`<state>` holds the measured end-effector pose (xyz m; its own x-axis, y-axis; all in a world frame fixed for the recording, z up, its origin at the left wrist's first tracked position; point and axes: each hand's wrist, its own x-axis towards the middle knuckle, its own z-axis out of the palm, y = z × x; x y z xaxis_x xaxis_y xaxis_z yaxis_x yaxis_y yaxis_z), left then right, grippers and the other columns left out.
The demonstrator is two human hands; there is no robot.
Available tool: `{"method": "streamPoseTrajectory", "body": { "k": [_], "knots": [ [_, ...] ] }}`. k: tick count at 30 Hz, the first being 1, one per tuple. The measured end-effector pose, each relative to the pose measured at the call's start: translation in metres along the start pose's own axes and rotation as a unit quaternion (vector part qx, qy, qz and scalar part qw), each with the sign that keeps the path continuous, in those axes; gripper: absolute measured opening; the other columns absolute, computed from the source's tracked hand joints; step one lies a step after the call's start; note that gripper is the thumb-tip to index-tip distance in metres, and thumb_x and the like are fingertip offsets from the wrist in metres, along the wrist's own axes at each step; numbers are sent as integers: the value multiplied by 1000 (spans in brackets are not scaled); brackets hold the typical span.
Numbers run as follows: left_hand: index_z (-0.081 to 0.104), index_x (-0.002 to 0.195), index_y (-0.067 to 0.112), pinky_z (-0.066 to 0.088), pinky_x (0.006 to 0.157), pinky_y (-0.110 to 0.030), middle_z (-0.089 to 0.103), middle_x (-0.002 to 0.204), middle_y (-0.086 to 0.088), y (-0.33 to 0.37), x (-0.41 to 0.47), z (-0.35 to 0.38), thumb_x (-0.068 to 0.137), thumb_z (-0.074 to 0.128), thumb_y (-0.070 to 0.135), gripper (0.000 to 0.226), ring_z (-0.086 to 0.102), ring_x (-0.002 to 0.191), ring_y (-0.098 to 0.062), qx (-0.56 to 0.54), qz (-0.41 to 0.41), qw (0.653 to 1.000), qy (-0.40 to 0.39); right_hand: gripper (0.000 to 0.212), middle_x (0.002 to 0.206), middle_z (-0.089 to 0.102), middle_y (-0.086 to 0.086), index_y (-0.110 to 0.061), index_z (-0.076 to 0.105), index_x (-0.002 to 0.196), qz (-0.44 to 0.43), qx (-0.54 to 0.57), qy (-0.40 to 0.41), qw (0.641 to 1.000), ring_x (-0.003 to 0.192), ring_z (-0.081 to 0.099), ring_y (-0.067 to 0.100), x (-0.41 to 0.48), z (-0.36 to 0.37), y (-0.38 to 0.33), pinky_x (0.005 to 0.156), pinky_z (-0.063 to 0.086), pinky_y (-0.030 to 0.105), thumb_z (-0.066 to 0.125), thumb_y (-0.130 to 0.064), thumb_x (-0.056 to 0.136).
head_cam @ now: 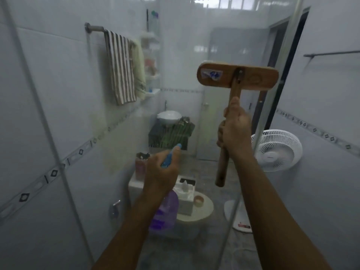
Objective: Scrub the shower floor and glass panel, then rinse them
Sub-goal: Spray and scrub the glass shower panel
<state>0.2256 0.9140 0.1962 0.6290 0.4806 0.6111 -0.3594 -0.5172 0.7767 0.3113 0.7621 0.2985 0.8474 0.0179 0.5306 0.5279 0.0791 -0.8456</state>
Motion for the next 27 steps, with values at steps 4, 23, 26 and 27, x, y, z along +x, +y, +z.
{"method": "streamPoseTrajectory", "body": {
  "k": [4, 23, 26, 27],
  "knots": [
    [55, 60, -4, 37, 40, -36, 49, 49, -13, 25, 13, 27, 100, 55, 41, 60, 43, 41, -15, 0, 15, 1000, -24, 46, 49, 32, 1, -16, 44, 82, 5, 22, -8, 1000, 37, 30, 16, 25, -25, -35, 38, 31, 21, 34, -58, 99],
    [56, 60, 6, 41, 34, -36, 52, 48, -6, 51, 28, 44, 97, 51, 49, 57, 50, 39, -26, -52, 73, 996, -28, 48, 56, 40, -1, -20, 45, 72, -47, -115, 11, 992, 46, 40, 13, 7, -26, -1, 46, 35, 27, 32, -57, 99],
    [57, 61, 5, 44, 36, -39, 55, 51, -7, 65, 29, 35, 98, 51, 41, 52, 54, 42, -21, -45, 108, 993, 17, 40, 52, 49, -10, -25, 50, 73, -27, -131, 9, 991, 48, 46, 1, -46, -20, 51, 47, 36, 15, 32, -46, 101],
    [57, 61, 6, 46, 37, -39, 56, 51, -6, 69, 29, 33, 100, 53, 36, 49, 55, 44, -21, -43, 111, 992, 27, 39, 54, 55, -13, -25, 53, 75, -1, -123, -7, 992, 49, 50, -1, -69, -18, 73, 48, 38, 12, 32, -46, 100]
  ]
}}
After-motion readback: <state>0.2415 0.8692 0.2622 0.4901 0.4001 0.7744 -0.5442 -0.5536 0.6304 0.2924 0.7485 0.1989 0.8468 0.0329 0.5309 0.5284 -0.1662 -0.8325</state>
